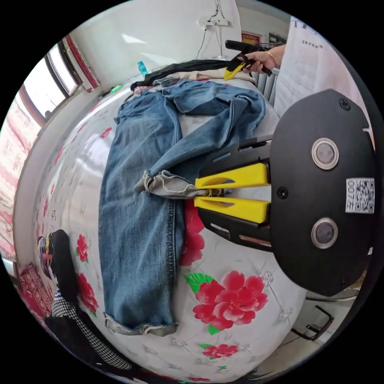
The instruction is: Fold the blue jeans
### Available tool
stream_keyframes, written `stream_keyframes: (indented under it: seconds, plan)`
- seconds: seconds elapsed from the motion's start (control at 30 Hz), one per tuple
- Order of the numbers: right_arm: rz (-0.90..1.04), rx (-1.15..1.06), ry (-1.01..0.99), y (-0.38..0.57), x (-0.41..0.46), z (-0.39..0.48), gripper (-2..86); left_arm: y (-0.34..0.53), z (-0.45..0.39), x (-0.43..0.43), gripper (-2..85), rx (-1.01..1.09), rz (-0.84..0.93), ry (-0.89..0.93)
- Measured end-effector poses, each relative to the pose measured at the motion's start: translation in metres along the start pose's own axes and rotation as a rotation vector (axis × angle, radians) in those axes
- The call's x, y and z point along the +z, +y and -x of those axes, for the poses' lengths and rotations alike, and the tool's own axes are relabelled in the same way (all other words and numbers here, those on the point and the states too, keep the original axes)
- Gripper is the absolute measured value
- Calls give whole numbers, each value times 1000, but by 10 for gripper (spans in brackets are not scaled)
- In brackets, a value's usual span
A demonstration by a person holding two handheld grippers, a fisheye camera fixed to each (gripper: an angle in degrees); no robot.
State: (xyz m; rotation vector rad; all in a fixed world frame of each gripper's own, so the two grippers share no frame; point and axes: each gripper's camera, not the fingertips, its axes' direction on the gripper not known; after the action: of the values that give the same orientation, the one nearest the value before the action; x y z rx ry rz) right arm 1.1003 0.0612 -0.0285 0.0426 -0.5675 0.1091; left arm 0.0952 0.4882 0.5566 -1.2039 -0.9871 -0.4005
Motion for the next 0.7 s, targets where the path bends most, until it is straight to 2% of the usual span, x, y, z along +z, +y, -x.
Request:
stream_keyframes:
  seconds: [0.07,0.2,0.27,0.37,0.57,0.7]
  plan:
    - [-28,0,6,-1,-7,-5,59,57,35,-56,19,-100,-129,98]
    - [-59,23,37,1,-18,-26,63,180,101,-151,13,-278,-269,43]
    - [-46,45,59,2,-17,-38,65,276,157,-182,11,-536,-287,65]
    - [-45,92,48,4,-16,-57,69,369,185,-190,9,-785,-307,84]
    - [-19,184,21,-9,-19,-88,86,375,158,-217,12,-654,-391,34]
    - [-128,312,-68,-9,-37,-130,90,378,155,-238,14,-621,-432,39]
